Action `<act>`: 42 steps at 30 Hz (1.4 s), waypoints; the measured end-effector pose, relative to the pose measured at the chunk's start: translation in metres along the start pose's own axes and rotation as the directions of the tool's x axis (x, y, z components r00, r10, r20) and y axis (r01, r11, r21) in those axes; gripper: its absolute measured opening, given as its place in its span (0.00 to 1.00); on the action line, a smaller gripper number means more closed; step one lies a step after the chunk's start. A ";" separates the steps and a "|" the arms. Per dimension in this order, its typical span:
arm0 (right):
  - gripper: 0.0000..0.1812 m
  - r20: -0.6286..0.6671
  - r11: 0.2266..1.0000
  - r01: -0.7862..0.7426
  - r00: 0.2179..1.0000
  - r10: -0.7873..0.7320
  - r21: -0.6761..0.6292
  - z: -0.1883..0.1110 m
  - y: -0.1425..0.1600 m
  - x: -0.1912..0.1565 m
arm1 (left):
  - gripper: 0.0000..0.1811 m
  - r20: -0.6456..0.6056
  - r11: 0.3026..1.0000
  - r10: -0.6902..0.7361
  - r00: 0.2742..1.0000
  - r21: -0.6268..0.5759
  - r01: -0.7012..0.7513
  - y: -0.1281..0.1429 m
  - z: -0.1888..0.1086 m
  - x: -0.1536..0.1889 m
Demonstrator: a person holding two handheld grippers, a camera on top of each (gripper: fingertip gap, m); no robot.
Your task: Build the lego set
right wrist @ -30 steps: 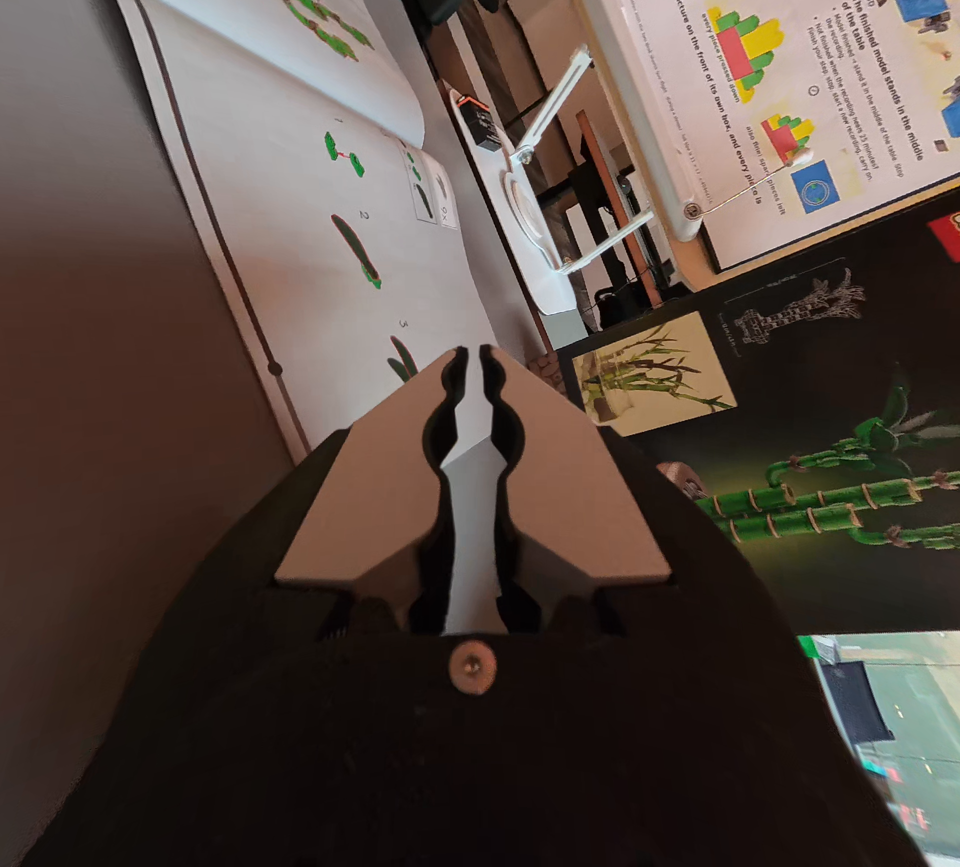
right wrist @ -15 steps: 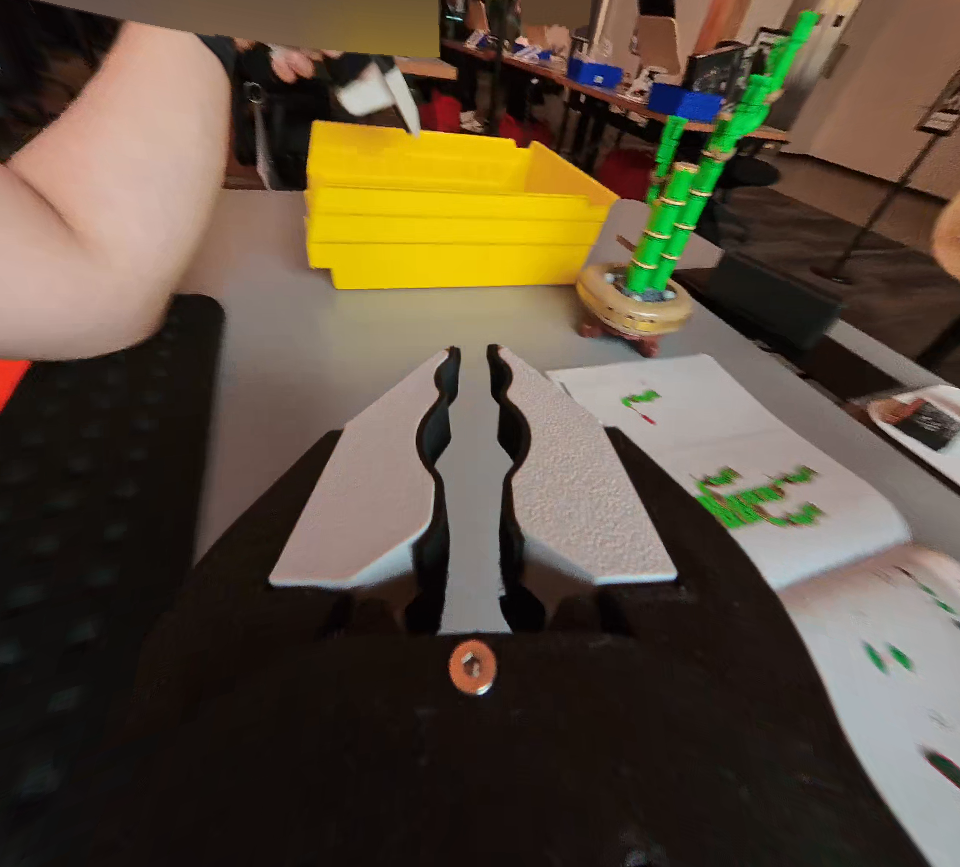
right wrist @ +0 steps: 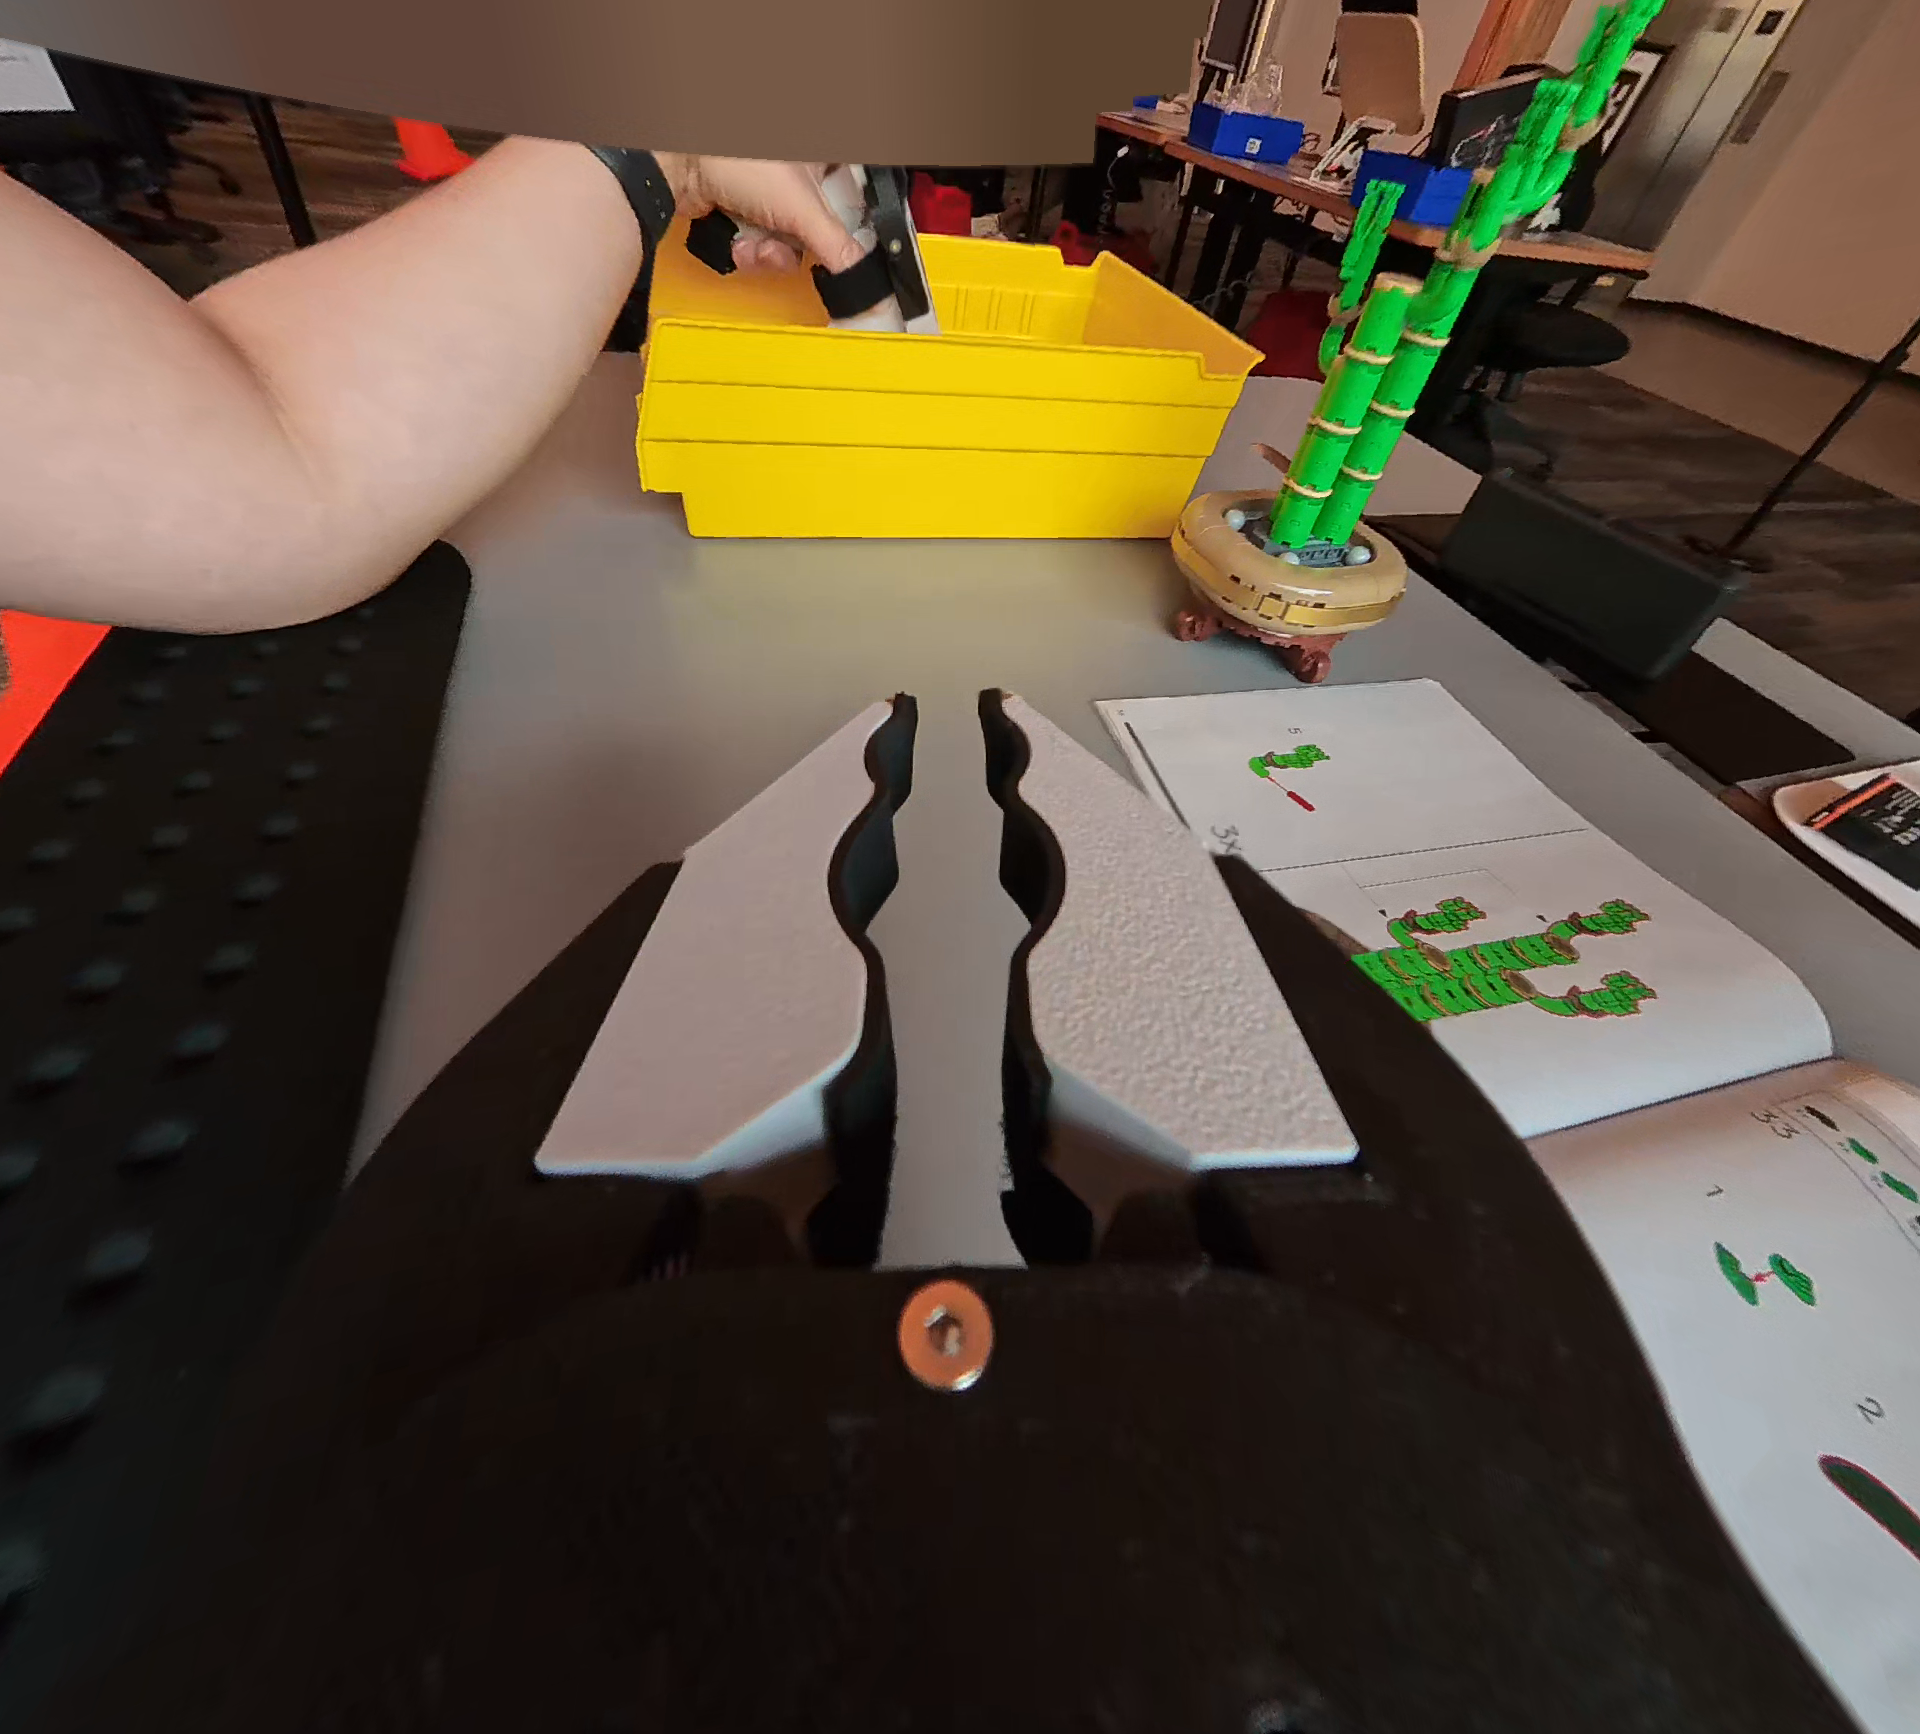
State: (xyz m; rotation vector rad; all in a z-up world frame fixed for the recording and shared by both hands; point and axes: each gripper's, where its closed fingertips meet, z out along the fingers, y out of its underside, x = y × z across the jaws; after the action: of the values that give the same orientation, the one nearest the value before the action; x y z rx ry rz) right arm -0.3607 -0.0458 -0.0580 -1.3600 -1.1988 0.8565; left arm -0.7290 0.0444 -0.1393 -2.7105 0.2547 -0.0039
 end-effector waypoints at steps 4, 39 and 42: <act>0.07 -0.012 1.000 0.006 1.000 -0.006 0.007 -0.006 -0.005 0.003 | 0.14 0.012 0.998 -0.002 1.000 -0.059 0.003 0.006 0.010 -0.001; 0.07 0.094 0.996 0.086 0.992 -0.082 -0.040 0.001 0.002 -0.028 | 0.16 -0.120 0.992 -0.123 0.985 -0.036 0.119 0.009 0.016 0.000; 0.07 0.094 0.995 0.095 0.991 -0.090 -0.044 0.002 0.003 -0.029 | 0.16 -0.101 0.996 -0.087 0.991 -0.041 0.084 0.012 0.018 -0.001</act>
State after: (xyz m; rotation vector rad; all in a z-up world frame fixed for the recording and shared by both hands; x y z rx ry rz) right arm -0.3687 -0.0732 -0.0648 -1.3048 -1.3512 0.8368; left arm -0.7314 0.0415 -0.1604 -2.7596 0.1700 -0.1659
